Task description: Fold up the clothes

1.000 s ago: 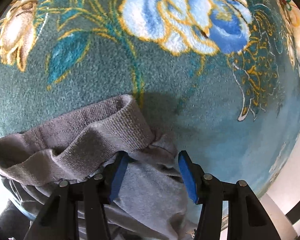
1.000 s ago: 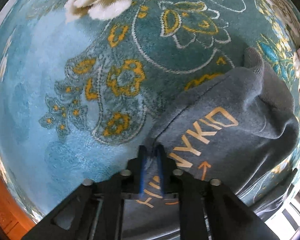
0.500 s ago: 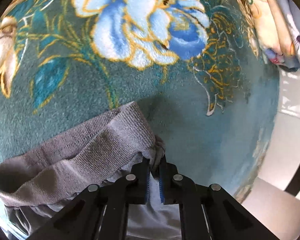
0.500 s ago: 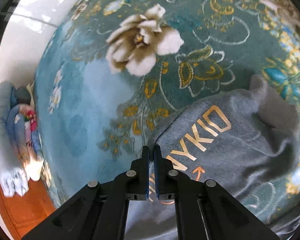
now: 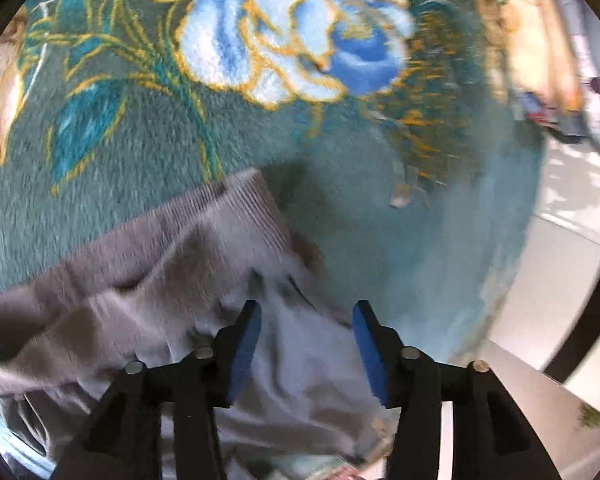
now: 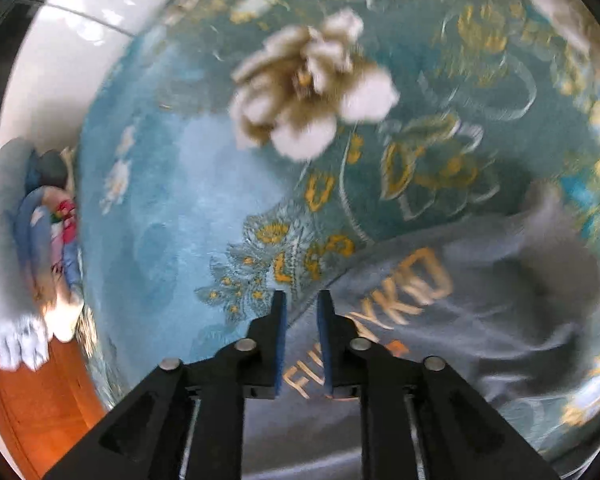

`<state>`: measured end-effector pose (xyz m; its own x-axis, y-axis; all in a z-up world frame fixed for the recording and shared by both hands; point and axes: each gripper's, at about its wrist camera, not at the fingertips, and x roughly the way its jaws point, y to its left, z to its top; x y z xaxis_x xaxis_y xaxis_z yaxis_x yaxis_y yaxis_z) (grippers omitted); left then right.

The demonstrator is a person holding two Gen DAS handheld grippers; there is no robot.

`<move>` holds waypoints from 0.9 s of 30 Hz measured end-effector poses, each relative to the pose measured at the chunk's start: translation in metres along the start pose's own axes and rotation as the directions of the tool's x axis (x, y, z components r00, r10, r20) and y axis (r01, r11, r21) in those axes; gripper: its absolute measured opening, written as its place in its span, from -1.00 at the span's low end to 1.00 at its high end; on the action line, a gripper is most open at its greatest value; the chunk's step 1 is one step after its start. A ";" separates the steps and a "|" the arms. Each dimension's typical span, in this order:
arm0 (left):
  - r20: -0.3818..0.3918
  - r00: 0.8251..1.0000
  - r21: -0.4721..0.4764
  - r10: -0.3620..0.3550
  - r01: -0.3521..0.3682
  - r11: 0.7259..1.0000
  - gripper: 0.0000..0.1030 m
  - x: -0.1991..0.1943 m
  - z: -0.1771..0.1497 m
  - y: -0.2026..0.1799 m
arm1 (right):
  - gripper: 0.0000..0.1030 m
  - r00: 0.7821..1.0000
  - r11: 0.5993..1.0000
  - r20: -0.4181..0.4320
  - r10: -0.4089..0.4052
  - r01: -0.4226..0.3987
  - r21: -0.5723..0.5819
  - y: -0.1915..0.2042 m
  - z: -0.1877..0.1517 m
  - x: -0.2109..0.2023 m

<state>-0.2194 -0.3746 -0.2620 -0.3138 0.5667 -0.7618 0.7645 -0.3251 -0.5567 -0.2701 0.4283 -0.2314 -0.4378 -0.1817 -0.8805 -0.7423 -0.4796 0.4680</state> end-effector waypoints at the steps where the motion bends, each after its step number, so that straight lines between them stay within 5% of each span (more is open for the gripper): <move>1: 0.008 1.000 0.025 -0.007 0.007 1.000 0.13 -0.008 -0.006 0.001 | -0.59 1.000 1.000 0.013 0.000 0.000 0.001 -0.010 -0.006 -0.013; 5: 0.095 0.987 0.151 0.132 -0.146 0.978 0.21 -0.055 -0.033 0.024 | -0.37 0.999 0.998 0.018 -0.045 0.044 0.036 -0.065 -0.048 -0.060; 8: 0.157 0.944 0.195 0.289 -0.316 0.928 0.25 -0.082 -0.057 0.069 | -0.37 0.993 0.986 -0.029 -0.116 0.119 0.117 -0.128 -0.098 -0.089; 12: 0.126 0.895 0.170 0.429 -0.445 0.879 0.27 -0.088 -0.082 0.123 | -0.37 0.974 0.942 -0.072 -0.214 0.225 0.247 -0.207 -0.169 -0.124; 16: 0.109 0.891 0.105 0.441 -0.452 0.886 0.27 -0.067 -0.084 0.156 | -0.37 0.960 0.911 -0.132 -0.247 0.277 0.305 -0.255 -0.219 -0.138; 19: 0.122 0.904 0.021 0.410 -0.415 0.910 0.27 -0.062 -0.084 0.172 | -0.34 0.967 0.903 -0.141 -0.212 0.249 0.351 -0.280 -0.240 -0.140; 22: 0.148 0.899 -0.002 0.412 -0.416 0.909 0.24 -0.060 -0.083 0.178 | -0.24 0.973 0.899 -0.120 -0.199 0.230 0.372 -0.292 -0.247 -0.143; 27: 0.178 0.888 0.042 0.423 -0.436 0.899 -0.15 -0.053 -0.082 0.162 | -0.24 0.985 0.909 -0.078 -0.156 0.174 0.378 -0.299 -0.256 -0.158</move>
<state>-0.0326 -0.3957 -0.2851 -0.0556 0.2312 -0.9713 0.8002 -0.5715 -0.1819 0.1508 0.3808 -0.2515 -0.2754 -0.1713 -0.9459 -0.9429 -0.1437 0.3005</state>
